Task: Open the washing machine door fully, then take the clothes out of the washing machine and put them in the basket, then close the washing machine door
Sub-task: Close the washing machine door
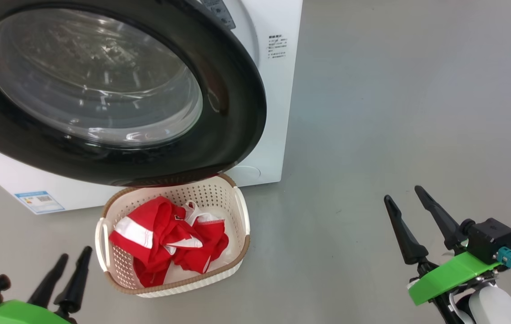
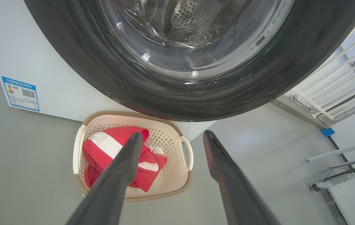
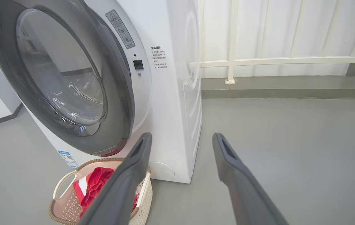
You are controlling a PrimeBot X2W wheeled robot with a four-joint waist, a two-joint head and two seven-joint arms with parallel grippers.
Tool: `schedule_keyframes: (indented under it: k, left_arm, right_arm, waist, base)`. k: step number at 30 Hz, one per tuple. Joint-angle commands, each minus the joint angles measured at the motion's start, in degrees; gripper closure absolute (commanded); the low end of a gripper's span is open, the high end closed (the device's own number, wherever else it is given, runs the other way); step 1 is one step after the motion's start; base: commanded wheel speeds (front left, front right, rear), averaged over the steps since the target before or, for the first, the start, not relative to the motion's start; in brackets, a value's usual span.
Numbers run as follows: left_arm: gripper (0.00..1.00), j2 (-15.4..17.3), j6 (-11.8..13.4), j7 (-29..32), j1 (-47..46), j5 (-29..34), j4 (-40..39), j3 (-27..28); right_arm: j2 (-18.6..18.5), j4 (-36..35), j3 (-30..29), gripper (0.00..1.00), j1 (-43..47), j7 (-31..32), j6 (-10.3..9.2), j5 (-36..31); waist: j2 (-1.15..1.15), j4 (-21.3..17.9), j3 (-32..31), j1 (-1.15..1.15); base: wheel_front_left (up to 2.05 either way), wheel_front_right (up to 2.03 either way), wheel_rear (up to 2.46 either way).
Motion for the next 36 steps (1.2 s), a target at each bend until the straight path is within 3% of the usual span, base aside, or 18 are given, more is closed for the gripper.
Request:
schedule_keyframes:
  k: [1,20,36]
  left_arm:
    - [0.00,1.24,-0.18,-0.68,-0.48,2.64,0.01,4.52]
    - [0.00,-15.97,-0.18,-0.72,10.53,38.16,-3.15,32.57]
    - [0.00,-26.10,-0.18,-0.72,13.10,55.84,-12.58,44.63]
  right_arm:
    - [-0.72,-1.18,0.56,0.00,0.73,-0.69,0.09,0.79]
    - [-0.85,-1.54,-0.26,0.00,1.91,-0.69,0.09,0.66]
    - [-0.27,-1.82,-0.99,0.00,1.00,-0.69,0.09,0.53]
  waist:
    - [0.00,-0.12,-0.21,0.00]
    - [0.00,-1.06,-0.70,0.00]
    - [0.00,-1.62,-0.32,0.00]
  base:
    - [0.00,0.00,0.00]
    - [0.00,0.00,0.00]
    - [0.00,0.00,0.00]
